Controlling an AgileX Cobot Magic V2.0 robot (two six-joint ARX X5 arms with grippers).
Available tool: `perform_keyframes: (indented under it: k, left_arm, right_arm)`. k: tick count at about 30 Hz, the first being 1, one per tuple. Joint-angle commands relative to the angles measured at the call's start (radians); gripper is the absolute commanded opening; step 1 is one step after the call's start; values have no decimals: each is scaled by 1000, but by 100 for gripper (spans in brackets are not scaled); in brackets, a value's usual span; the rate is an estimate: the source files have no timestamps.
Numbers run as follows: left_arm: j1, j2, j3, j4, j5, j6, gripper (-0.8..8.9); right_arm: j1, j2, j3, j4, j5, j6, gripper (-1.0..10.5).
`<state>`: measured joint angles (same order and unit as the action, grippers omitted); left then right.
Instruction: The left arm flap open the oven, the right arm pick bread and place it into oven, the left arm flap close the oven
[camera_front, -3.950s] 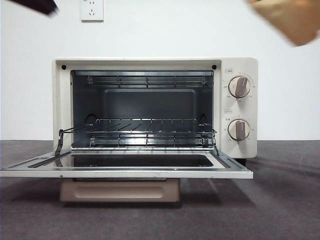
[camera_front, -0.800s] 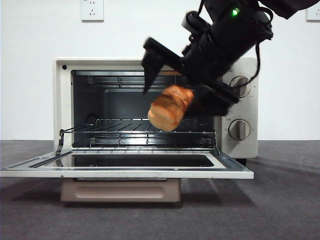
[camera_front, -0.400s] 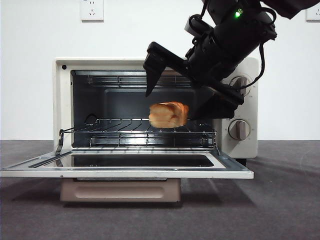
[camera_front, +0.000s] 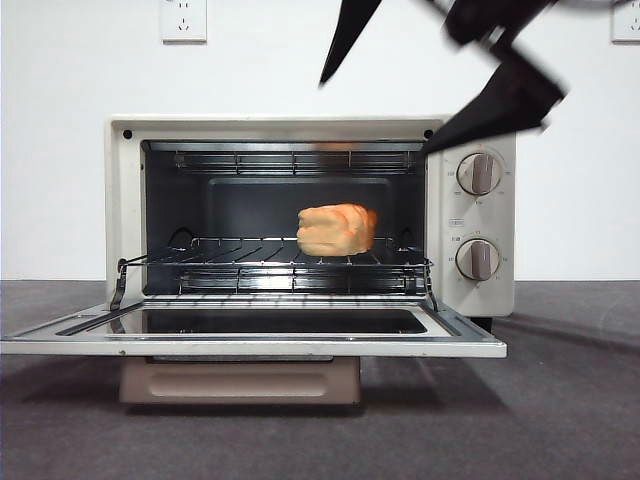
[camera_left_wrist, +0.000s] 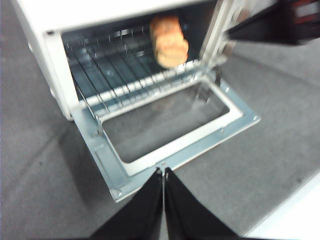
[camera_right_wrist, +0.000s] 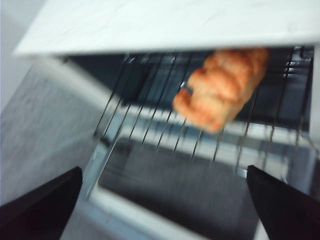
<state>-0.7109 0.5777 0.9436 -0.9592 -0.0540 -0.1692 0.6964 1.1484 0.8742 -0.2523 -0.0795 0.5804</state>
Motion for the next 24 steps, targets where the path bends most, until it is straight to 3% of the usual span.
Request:
perform_keyframes:
  k: [1,8,16,20,24]
  left_arm:
    - [7,66,16,19,3,19,9]
    - [139,217,16,115,193,-5,9]
    - [488,421,16,145,546,-9,9]
    - [619,518,14,145,589,-18,9]
    - [672,595,3,154,598,-24,9]
  right_arm:
    - [12,-102,18,-129,-18,-81,502]
    - [12,-391,18,-403,-113,-190,502]
    - [12,-651,18,-606,-103,-196,502]
    - [12,-741,18,-664,-103,-195,502]
    - [12,-793,18,-702,-104,-188,502]
